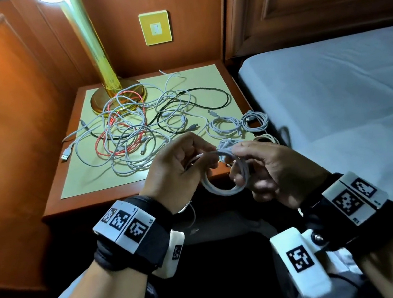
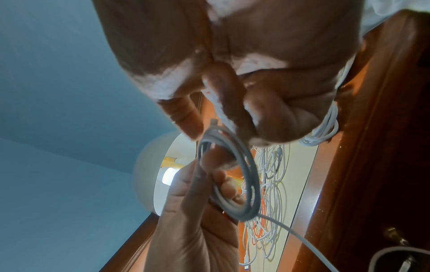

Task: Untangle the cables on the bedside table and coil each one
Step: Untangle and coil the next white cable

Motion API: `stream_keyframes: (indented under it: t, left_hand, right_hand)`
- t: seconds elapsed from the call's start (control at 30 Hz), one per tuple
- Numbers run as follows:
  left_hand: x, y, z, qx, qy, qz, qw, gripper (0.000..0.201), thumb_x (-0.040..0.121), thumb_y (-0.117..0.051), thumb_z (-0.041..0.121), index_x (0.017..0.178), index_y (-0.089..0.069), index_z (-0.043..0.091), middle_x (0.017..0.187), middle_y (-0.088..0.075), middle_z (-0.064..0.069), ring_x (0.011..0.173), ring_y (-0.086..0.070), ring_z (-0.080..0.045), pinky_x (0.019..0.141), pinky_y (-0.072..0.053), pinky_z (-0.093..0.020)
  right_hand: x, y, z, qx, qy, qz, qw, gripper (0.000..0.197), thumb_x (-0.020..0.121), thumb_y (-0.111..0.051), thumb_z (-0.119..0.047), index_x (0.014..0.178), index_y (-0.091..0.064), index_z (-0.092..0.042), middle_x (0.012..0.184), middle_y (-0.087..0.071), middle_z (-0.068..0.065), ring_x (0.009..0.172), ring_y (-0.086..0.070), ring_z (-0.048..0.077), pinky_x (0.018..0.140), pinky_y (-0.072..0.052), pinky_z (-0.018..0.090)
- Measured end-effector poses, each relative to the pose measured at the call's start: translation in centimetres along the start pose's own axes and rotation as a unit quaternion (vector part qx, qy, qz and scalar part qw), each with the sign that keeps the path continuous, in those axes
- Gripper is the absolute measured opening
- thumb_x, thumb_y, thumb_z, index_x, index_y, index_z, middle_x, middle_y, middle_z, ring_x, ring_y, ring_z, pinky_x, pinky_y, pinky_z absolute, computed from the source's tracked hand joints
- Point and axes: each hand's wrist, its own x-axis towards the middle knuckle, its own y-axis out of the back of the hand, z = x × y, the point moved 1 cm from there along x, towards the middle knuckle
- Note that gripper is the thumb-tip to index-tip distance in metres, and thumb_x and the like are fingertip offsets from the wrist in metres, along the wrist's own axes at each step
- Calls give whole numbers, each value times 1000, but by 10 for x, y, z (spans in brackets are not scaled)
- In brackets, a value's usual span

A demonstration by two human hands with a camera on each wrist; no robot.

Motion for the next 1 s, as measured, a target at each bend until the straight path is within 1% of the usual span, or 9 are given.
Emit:
stream_keyframes:
  t: [0.1, 0.17, 0.27, 0.43, 0.63, 0.8, 0.87, 0.93, 1.0]
  left_hand:
    - [-2, -1, 2, 21, -5, -58, 998, 8, 86, -72, 7, 87, -67, 13, 72, -70, 5, 66, -63, -4, 66, -48, -15]
    - [-3, -1, 1, 35, -3, -80, 996, 7, 84, -75, 11, 85, -69, 16, 72, -69, 13, 66, -61, 1, 67, -46, -12]
    - [-3, 2, -4, 70, 0, -83, 994, 8, 82, -79, 22, 82, -72, 25, 74, -70, 12, 69, -63, -5, 69, -49, -21]
    - [-3, 2, -6, 82, -7, -73, 994, 9, 81, -76, 29, 86, -72, 21, 80, -73, 6, 77, -69, -13, 75, -56, -34]
    - [3, 7, 1, -64, -21, 30, 997, 9, 89, -71, 16, 95, -68, 10, 75, -66, -18, 63, -61, -19, 59, -50, -26]
    - [6, 28, -12, -13, -7, 66, 998, 27, 89, -65, 25, 109, -75, 40, 73, -61, -1, 69, -50, -45, 54, -44, -47]
    - [7, 33, -17, 44, 11, 87, 995, 26, 89, -65, 22, 104, -77, 40, 73, -63, -1, 68, -53, -41, 55, -47, -48]
    - [5, 28, -21, 122, 12, 72, 990, 24, 93, -67, 14, 100, -77, 35, 72, -67, 8, 65, -61, -19, 60, -50, -33]
    - [-2, 14, -18, 201, -36, 24, 979, 15, 93, -68, 15, 97, -78, 27, 74, -68, 15, 66, -62, -1, 66, -48, -21]
  right_hand:
    - [0, 3, -1, -14, -25, -2, 1000, 31, 98, -51, -27, 113, -57, 0, 74, -58, 13, 37, -29, 9, 41, -20, 17]
    - [-1, 3, -1, -57, -33, -15, 998, 26, 98, -53, -25, 108, -60, -3, 73, -56, 11, 39, -28, 10, 44, -18, 20]
    - [-1, 4, 0, -108, -48, -64, 991, 19, 100, -51, -27, 89, -58, -13, 72, -59, 7, 41, -27, 9, 43, -18, 17]
    - [-1, 6, 3, -75, -91, -111, 987, 29, 98, -49, -35, 84, -59, -11, 70, -56, 3, 36, -23, 7, 39, -14, 15]
    - [-4, -3, -3, 141, -5, -139, 980, 27, 97, -42, -37, 80, -46, -16, 63, -46, -3, 29, -23, 1, 36, -13, 16]
    - [-6, 18, -23, 311, 139, -53, 939, 30, 104, -34, -34, 76, -42, -24, 58, -40, -9, 33, -25, 1, 47, -27, 22]
    - [-5, 28, -23, 319, 171, -21, 932, 32, 105, -35, -34, 77, -44, -24, 61, -42, -11, 37, -27, 2, 53, -30, 24]
    - [-2, 27, -18, 273, 192, 24, 942, 32, 106, -37, -32, 78, -49, -20, 64, -50, -10, 40, -33, 6, 56, -31, 26]
    - [-3, 20, -12, 86, 256, 91, 959, 32, 106, -40, -27, 83, -57, -12, 70, -64, -4, 46, -44, 13, 54, -38, 27]
